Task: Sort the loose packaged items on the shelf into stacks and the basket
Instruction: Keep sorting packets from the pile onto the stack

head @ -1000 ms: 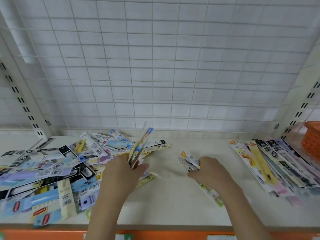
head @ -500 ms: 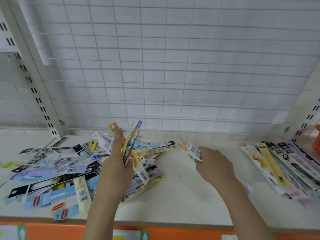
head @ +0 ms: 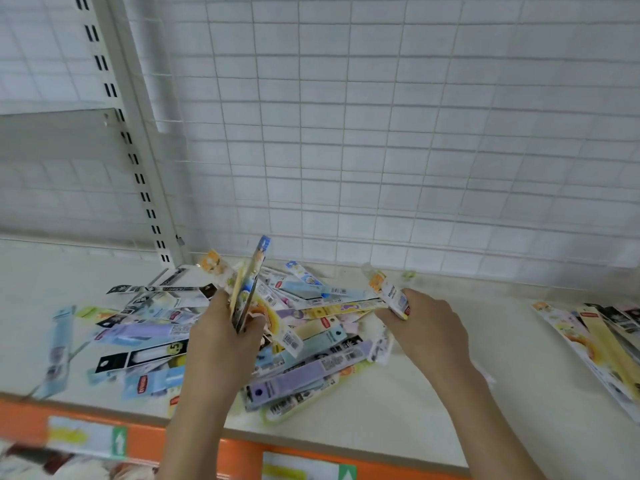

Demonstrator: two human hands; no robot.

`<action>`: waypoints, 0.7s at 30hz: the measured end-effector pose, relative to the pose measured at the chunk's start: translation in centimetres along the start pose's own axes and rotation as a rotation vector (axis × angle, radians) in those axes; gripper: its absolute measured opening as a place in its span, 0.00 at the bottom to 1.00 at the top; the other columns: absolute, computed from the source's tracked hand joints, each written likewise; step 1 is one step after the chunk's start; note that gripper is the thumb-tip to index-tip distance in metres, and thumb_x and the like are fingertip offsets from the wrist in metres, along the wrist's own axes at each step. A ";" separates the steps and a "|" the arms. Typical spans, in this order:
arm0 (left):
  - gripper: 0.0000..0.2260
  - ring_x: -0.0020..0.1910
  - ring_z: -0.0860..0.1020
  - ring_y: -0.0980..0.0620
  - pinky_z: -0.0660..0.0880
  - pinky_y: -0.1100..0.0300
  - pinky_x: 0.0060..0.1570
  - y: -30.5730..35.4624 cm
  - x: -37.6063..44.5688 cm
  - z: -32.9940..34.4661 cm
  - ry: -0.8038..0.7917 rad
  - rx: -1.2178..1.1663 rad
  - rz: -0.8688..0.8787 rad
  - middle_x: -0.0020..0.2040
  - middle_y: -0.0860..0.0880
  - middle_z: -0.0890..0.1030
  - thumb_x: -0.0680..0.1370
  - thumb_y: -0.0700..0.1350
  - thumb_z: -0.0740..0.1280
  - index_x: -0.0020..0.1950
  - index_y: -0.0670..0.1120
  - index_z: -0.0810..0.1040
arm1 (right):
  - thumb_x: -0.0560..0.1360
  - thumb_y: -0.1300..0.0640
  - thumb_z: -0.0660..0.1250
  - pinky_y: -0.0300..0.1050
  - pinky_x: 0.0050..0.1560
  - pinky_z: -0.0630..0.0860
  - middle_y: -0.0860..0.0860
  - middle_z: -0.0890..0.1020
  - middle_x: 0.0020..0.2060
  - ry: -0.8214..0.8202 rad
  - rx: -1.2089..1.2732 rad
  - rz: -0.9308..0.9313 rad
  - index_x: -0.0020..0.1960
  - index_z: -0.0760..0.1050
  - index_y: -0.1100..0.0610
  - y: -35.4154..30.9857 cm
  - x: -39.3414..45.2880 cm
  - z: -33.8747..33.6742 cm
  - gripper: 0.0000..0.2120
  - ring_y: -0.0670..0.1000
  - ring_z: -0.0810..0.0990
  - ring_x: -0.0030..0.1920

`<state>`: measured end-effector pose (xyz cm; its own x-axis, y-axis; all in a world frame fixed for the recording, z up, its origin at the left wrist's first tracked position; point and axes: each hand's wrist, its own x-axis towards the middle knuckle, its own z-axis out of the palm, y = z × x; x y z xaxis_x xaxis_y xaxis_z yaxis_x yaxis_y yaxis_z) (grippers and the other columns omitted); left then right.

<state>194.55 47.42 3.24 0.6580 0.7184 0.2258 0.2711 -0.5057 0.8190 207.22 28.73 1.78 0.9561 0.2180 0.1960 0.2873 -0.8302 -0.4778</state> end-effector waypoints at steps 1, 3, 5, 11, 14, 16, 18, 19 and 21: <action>0.09 0.27 0.68 0.51 0.61 0.59 0.27 -0.5 0.2 -0.1 0.021 0.011 0.023 0.27 0.49 0.70 0.76 0.41 0.66 0.37 0.44 0.71 | 0.74 0.45 0.64 0.44 0.38 0.68 0.50 0.79 0.41 -0.012 -0.015 0.002 0.43 0.71 0.50 -0.3 0.1 0.2 0.09 0.57 0.78 0.45; 0.18 0.25 0.63 0.50 0.58 0.58 0.26 -0.7 0.3 -0.7 0.000 0.020 0.039 0.23 0.48 0.66 0.77 0.42 0.64 0.28 0.45 0.63 | 0.75 0.51 0.63 0.44 0.36 0.67 0.51 0.80 0.44 -0.029 -0.042 -0.009 0.46 0.68 0.52 -0.8 0.4 0.6 0.06 0.56 0.77 0.43; 0.20 0.25 0.62 0.49 0.57 0.58 0.27 -0.9 0.5 -1.1 0.008 -0.008 0.041 0.23 0.48 0.64 0.78 0.43 0.64 0.28 0.44 0.62 | 0.75 0.55 0.62 0.44 0.33 0.66 0.52 0.78 0.44 -0.044 -0.036 -0.031 0.50 0.65 0.54 -1.4 0.6 0.9 0.07 0.55 0.73 0.39; 0.17 0.26 0.61 0.50 0.57 0.58 0.28 -1.2 1.2 -1.4 0.023 -0.141 0.009 0.26 0.49 0.63 0.80 0.43 0.59 0.31 0.45 0.61 | 0.76 0.58 0.61 0.45 0.41 0.68 0.53 0.78 0.53 -0.165 -0.044 -0.102 0.63 0.66 0.57 -2.0 2.0 1.6 0.16 0.54 0.73 0.45; 0.17 0.25 0.61 0.51 0.57 0.59 0.28 -1.4 1.4 -1.4 0.006 -0.159 0.002 0.26 0.50 0.63 0.80 0.43 0.58 0.32 0.47 0.62 | 0.76 0.60 0.58 0.45 0.39 0.68 0.53 0.77 0.46 -0.167 -0.058 -0.105 0.59 0.68 0.58 -1.9 2.9 1.9 0.11 0.56 0.75 0.43; 0.16 0.26 0.61 0.51 0.58 0.59 0.28 -1.6 1.6 -1.3 -0.009 -0.165 -0.009 0.26 0.49 0.63 0.80 0.43 0.58 0.32 0.44 0.64 | 0.75 0.61 0.58 0.46 0.36 0.68 0.52 0.77 0.42 -0.166 -0.051 -0.112 0.55 0.68 0.57 -1.8 3.4 1.9 0.09 0.57 0.76 0.42; 0.14 0.27 0.65 0.49 0.61 0.59 0.28 -1.9 2.0 -1.1 -0.025 -0.165 -0.039 0.27 0.47 0.68 0.80 0.44 0.58 0.37 0.37 0.69 | 0.74 0.60 0.59 0.46 0.36 0.70 0.52 0.78 0.41 -0.160 -0.050 -0.133 0.53 0.70 0.55 -1.8 3.7 1.9 0.08 0.56 0.77 0.41; 0.15 0.28 0.67 0.48 0.62 0.59 0.29 -2.0 2.1 -0.9 -0.032 -0.168 -0.045 0.29 0.44 0.70 0.80 0.45 0.58 0.39 0.35 0.70 | 0.74 0.59 0.59 0.45 0.36 0.70 0.51 0.78 0.41 -0.156 -0.063 -0.151 0.52 0.71 0.54 -1.8 3.9 2.0 0.08 0.55 0.76 0.41; 0.17 0.30 0.67 0.47 0.63 0.57 0.31 -2.1 2.3 -0.8 -0.030 -0.179 -0.038 0.30 0.42 0.70 0.79 0.48 0.59 0.37 0.37 0.67 | 0.74 0.54 0.61 0.43 0.34 0.68 0.49 0.78 0.42 -0.160 -0.132 -0.185 0.52 0.72 0.52 -1.8 4.3 2.3 0.07 0.53 0.76 0.41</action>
<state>194.93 50.51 2.43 0.6712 0.7194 0.1791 0.1689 -0.3836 0.9079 211.01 32.31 1.50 0.8884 0.4413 0.1268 0.4573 -0.8263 -0.3288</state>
